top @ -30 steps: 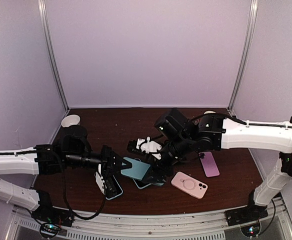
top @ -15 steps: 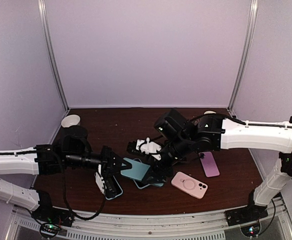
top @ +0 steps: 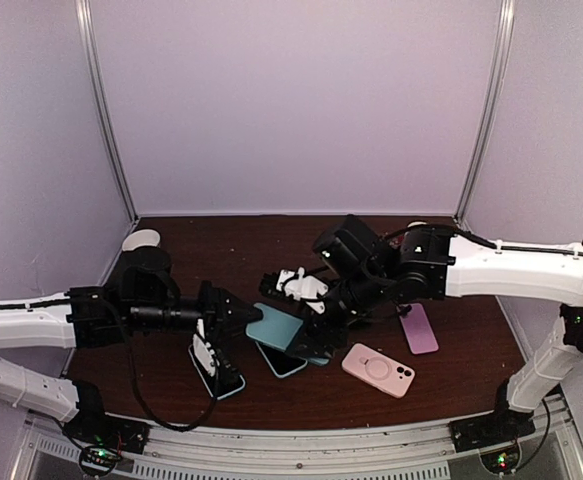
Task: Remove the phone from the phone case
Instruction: Pass from the left arm to the right
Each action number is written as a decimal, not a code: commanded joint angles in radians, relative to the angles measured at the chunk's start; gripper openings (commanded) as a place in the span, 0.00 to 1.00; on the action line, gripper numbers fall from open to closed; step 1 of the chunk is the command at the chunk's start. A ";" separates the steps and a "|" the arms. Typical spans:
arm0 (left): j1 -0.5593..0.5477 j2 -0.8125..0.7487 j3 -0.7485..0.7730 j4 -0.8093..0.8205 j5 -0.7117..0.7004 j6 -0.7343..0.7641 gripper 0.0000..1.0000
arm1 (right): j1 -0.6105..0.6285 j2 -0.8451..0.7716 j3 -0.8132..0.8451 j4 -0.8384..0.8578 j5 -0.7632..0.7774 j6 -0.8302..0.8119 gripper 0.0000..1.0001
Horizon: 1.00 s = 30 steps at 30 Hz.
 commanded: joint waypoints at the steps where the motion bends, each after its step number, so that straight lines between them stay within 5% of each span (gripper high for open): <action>1: 0.042 0.000 0.075 0.016 -0.019 -0.120 0.28 | -0.034 -0.065 -0.024 0.061 0.107 0.061 0.64; 7: 0.088 0.011 0.109 0.002 -0.076 -0.204 0.59 | -0.073 -0.065 -0.064 0.121 0.192 0.181 0.63; 9: 0.097 0.000 0.094 0.059 -0.084 -0.250 0.90 | -0.082 -0.056 -0.066 0.133 0.216 0.212 0.63; 10: 0.099 -0.005 0.095 0.063 -0.094 -0.271 0.97 | -0.086 -0.050 -0.066 0.135 0.229 0.224 0.63; 22: 0.101 -0.058 0.173 -0.089 -0.164 -0.924 0.98 | -0.165 0.126 0.017 0.128 0.301 0.363 0.55; 27: 0.100 -0.108 0.176 -0.146 -0.092 -1.194 0.98 | -0.195 0.197 0.054 0.123 0.306 0.410 0.52; 30: 0.096 -0.161 0.127 -0.098 -0.225 -1.412 0.98 | -0.211 0.230 0.077 0.118 0.301 0.432 0.51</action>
